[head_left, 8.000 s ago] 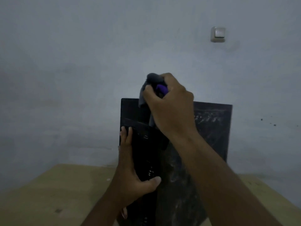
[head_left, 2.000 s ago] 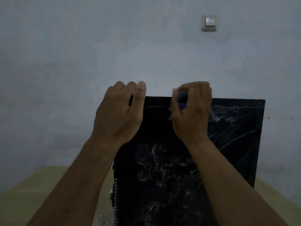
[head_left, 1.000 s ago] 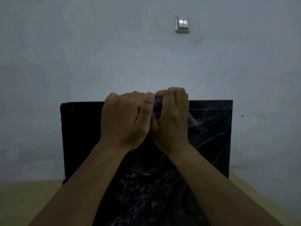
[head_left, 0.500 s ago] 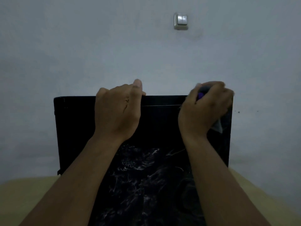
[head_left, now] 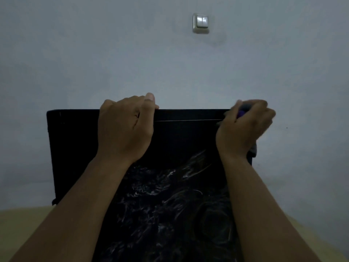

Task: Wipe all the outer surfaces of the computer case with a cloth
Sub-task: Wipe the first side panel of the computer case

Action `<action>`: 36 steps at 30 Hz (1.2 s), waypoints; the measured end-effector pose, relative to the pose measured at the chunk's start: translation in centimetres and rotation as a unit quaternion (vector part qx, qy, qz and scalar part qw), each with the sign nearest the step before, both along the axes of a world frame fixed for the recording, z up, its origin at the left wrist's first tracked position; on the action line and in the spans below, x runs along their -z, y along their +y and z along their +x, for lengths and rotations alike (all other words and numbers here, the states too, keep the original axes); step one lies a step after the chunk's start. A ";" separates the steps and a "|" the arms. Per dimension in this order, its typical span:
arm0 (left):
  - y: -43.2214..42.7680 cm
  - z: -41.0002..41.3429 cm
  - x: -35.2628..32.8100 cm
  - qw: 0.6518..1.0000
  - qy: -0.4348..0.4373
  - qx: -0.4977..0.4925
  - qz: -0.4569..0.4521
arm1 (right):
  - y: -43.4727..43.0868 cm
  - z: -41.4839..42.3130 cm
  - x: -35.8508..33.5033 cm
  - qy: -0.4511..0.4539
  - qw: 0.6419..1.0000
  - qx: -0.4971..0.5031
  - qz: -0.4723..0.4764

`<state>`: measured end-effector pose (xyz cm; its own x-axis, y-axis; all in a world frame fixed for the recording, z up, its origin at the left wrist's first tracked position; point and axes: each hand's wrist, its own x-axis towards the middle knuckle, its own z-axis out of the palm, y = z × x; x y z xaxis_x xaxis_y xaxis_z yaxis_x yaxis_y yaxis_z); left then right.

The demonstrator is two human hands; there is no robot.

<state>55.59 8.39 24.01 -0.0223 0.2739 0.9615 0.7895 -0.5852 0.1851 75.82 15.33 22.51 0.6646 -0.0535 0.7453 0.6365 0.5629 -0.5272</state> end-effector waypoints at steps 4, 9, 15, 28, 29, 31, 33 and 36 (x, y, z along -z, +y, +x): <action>0.7 0.0 0.0 0.999 0.017 -0.030 -0.010 | -0.2 -1.2 -0.8 0.100 0.994 -0.009 -0.033; 0.6 -0.2 0.0 0.999 0.016 -0.036 0.004 | -1.9 -6.0 2.4 -0.324 0.946 0.017 0.019; 0.5 -0.2 0.1 0.999 0.020 -0.028 0.015 | -1.4 -2.9 0.7 -0.490 0.869 0.002 0.067; 0.5 0.0 0.0 0.999 0.018 -0.031 0.009 | 0.2 4.1 1.8 0.073 0.993 -0.073 -0.057; 0.6 0.0 -0.1 0.999 0.018 -0.034 0.010 | 0.1 3.8 2.4 0.052 0.996 -0.055 -0.048; 0.5 0.0 0.0 0.999 0.014 -0.032 0.012 | 0.0 3.4 3.4 0.005 0.999 -0.018 -0.046; 0.5 0.0 0.0 0.999 0.016 -0.032 0.010 | 0.0 3.6 3.0 -0.026 0.998 -0.005 -0.053; 0.5 0.0 0.1 0.999 0.017 -0.031 0.013 | -0.3 3.8 0.2 -0.041 0.998 -0.021 -0.051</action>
